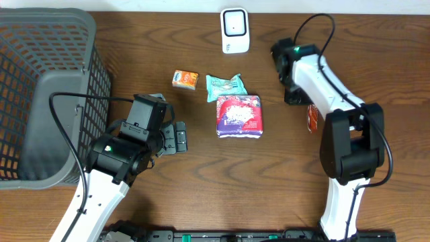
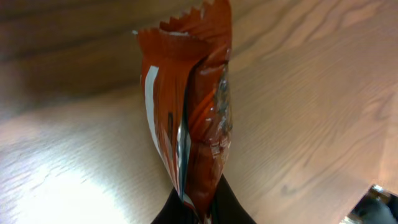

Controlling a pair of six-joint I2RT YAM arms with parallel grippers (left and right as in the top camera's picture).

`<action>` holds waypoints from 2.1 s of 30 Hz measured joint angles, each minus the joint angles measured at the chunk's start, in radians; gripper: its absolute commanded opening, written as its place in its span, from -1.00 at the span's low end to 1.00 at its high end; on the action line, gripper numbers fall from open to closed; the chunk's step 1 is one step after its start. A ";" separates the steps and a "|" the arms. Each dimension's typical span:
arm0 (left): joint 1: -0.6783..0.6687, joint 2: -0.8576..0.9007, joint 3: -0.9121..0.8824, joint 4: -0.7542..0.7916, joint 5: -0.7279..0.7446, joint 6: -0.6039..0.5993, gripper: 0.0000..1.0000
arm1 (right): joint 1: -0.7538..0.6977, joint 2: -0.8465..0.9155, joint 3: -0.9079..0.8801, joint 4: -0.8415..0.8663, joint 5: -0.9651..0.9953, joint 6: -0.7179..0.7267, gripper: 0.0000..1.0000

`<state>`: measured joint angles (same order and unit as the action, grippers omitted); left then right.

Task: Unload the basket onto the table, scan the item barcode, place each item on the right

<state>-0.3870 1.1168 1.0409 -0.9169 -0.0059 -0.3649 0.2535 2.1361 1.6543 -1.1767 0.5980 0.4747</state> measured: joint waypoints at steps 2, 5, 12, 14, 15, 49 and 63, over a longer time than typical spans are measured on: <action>0.000 0.000 0.000 0.000 0.000 0.000 0.96 | 0.003 0.000 -0.072 0.069 0.056 0.021 -0.98; 0.000 0.000 0.000 0.000 0.000 0.000 0.96 | 0.002 0.000 -0.175 0.147 0.096 0.034 -0.82; 0.000 0.000 0.000 0.000 0.000 0.000 0.96 | 0.028 0.000 -0.240 0.174 0.062 0.029 0.49; 0.000 0.000 0.000 0.000 0.000 0.000 0.95 | 0.040 -0.011 -0.213 0.156 0.024 0.008 0.57; 0.000 0.000 0.000 0.000 0.000 0.000 0.96 | 0.045 -0.011 -0.188 0.142 -0.006 0.001 0.59; 0.000 0.000 0.000 0.000 0.000 0.000 0.96 | -0.595 -0.009 0.301 -0.311 -0.728 -0.466 0.80; 0.000 0.000 0.000 0.000 0.000 0.000 0.96 | -0.454 -0.009 -0.053 0.024 -0.846 -0.476 0.31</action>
<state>-0.3870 1.1168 1.0409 -0.9165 -0.0063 -0.3649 -0.2001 2.1269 1.6016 -1.1530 -0.2485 -0.0017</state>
